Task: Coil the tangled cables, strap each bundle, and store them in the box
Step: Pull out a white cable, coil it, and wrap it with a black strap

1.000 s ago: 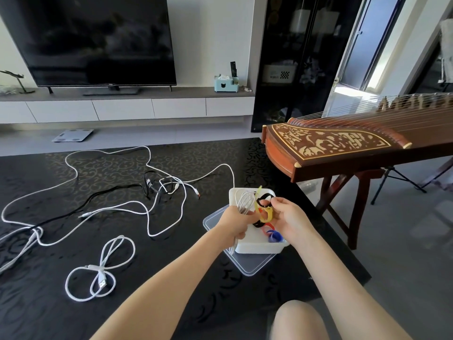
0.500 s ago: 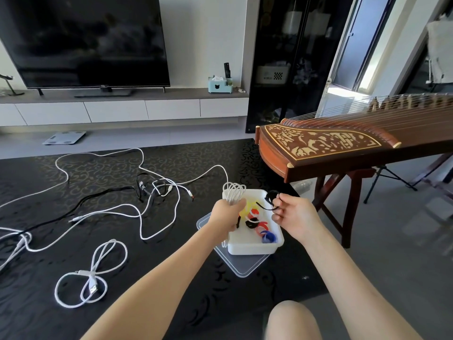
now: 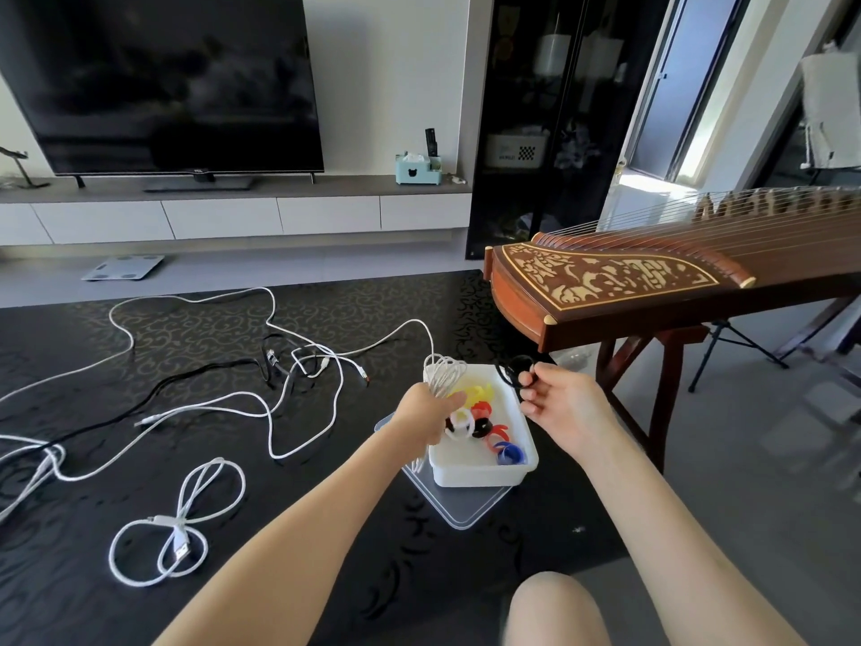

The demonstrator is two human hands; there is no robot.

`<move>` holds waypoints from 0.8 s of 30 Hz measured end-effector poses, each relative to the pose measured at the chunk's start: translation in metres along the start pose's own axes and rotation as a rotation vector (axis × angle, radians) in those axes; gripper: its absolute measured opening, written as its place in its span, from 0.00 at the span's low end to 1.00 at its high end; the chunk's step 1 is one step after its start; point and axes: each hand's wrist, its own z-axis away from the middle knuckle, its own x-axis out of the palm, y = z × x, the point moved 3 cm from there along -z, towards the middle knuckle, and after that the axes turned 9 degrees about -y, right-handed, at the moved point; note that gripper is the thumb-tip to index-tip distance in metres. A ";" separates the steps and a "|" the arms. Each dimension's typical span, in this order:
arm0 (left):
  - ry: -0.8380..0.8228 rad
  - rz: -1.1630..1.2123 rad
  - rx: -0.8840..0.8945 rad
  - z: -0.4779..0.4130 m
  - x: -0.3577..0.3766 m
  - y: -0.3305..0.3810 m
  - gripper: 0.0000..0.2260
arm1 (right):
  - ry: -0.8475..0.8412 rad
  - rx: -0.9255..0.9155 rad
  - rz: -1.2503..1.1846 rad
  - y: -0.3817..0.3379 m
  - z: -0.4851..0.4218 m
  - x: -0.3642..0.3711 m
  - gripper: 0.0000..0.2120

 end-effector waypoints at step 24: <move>0.103 0.481 0.183 0.115 -0.107 -0.025 0.08 | -0.349 0.094 0.060 0.072 0.022 0.161 0.12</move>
